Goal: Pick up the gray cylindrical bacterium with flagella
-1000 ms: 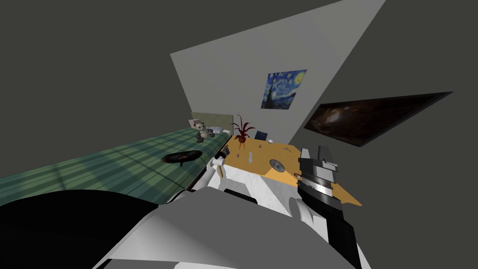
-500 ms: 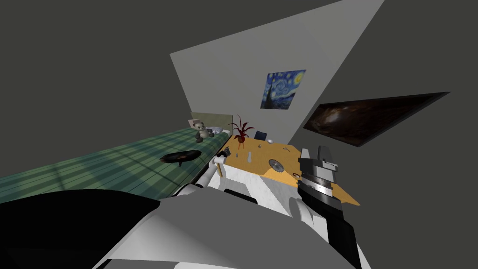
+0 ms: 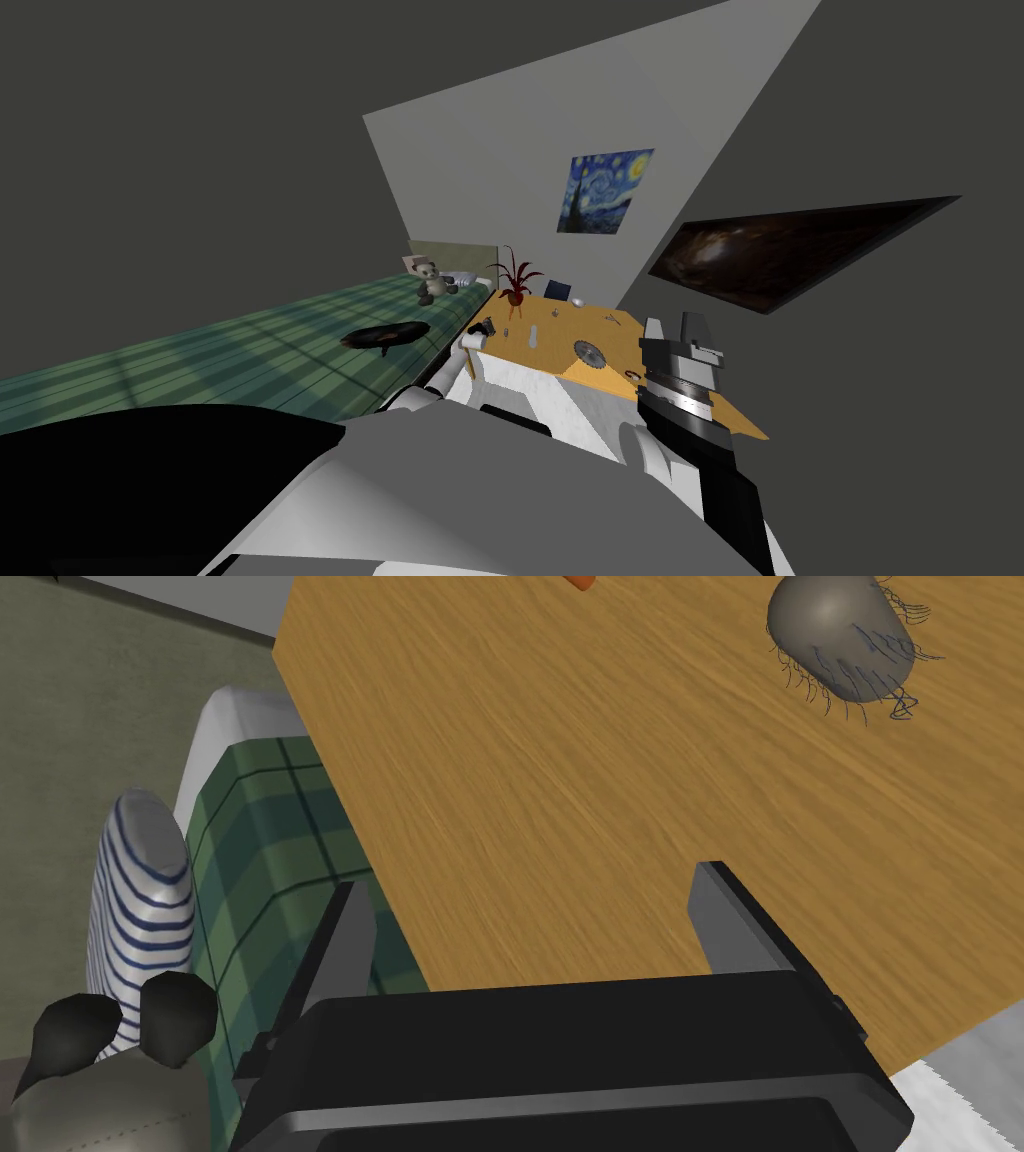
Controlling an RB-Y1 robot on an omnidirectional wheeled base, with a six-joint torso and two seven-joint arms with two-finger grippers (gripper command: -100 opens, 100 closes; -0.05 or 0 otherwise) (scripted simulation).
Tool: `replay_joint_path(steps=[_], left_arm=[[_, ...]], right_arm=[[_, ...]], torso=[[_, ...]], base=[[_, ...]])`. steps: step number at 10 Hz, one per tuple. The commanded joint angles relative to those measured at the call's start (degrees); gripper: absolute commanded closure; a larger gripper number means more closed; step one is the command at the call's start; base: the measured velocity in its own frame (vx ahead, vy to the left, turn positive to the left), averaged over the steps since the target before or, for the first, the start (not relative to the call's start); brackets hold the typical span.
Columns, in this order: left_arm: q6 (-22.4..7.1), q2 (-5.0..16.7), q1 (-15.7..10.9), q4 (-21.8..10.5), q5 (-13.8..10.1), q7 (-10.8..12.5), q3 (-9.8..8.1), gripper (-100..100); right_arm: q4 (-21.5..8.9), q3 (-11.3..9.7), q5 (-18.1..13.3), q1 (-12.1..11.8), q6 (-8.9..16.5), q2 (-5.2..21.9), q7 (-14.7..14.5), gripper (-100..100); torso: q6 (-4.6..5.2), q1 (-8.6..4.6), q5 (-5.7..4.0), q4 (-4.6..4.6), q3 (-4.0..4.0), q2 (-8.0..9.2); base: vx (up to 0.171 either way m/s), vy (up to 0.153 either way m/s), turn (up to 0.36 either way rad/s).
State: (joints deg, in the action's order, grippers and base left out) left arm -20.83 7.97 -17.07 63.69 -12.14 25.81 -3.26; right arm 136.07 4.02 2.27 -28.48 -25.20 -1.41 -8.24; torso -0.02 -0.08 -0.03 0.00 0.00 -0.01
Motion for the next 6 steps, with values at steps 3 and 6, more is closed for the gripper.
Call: replay_joint_path(steps=[3, 6], left_arm=[[-1.78, -0.26, -2.69, -5.21, -0.35, 1.47, -0.34, -100], [-4.03, -0.62, -5.75, -9.47, -0.77, 3.16, -0.73, -100]], right_arm=[[0.0, 0.0, 0.0, 0.0, 0.0, 0.0, 0.0, 0], [0.0, 0.0, 0.0, 0.0, 0.0, 0.0, 0.0, 0]], torso=[[0.0, -0.05, -0.01, -0.01, -0.02, -0.03], [-0.01, -0.03, -0.01, -0.01, -0.02, -0.03]], base=[[0.008, -0.03, 0.001], [0.011, -0.032, 0.001]])
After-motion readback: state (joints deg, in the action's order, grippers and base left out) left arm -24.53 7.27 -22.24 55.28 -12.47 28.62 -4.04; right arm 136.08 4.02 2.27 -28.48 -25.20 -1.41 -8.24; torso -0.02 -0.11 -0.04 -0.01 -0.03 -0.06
